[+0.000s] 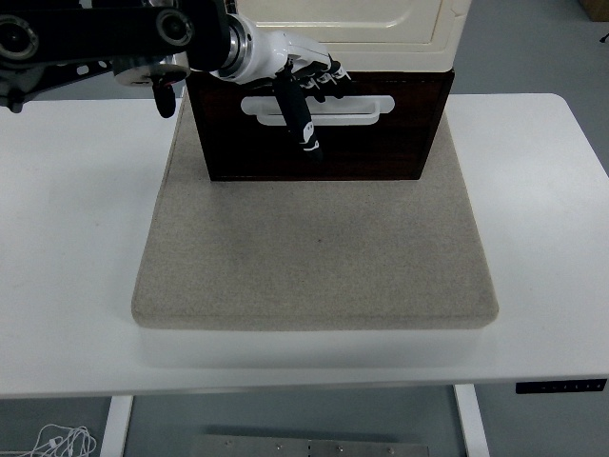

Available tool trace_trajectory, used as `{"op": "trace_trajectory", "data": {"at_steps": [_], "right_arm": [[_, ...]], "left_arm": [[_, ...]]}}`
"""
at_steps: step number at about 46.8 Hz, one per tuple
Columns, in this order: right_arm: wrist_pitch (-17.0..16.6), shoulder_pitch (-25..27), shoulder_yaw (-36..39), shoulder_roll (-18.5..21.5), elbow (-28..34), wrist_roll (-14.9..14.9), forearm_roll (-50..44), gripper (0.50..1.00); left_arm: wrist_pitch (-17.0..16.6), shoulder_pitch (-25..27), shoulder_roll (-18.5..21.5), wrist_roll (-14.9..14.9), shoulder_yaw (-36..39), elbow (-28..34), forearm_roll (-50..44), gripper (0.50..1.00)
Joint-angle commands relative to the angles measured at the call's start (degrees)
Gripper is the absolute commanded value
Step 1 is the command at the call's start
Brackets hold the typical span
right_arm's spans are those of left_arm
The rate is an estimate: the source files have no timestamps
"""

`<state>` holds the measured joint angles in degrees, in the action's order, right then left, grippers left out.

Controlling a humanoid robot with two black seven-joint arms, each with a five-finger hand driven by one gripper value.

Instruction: Open the drawer under the combination cabinet

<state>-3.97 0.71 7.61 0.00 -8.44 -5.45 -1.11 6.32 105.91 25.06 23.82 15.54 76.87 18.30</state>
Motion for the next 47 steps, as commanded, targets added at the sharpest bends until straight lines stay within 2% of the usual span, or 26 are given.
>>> {"op": "trace_trajectory", "data": {"at_steps": [1, 14, 28, 47], "right_arm": [[-0.1, 0.0, -0.1, 0.0, 0.0, 0.0, 0.0, 0.928], [0.0, 0.0, -0.1, 0.0, -0.1, 0.0, 0.0, 0.928], [-0.1, 0.0, 0.0, 0.0, 0.0, 0.0, 0.0, 0.926], [0.0, -0.1, 0.0, 0.0, 0.0, 0.0, 0.0, 0.926]], "left_arm": [[0.2, -0.1, 0.0, 0.0, 0.4, -0.1, 0.0, 1.0], [0.3, -1.1, -0.4, 0.0, 0.9, -2.2, 0.0, 1.0], [1.2, -1.4, -2.8, 0.0, 1.6, -4.7, 0.0, 1.0], [1.5, -1.8, -4.4, 0.0, 2.8, -5.0, 0.0, 1.0]]}}
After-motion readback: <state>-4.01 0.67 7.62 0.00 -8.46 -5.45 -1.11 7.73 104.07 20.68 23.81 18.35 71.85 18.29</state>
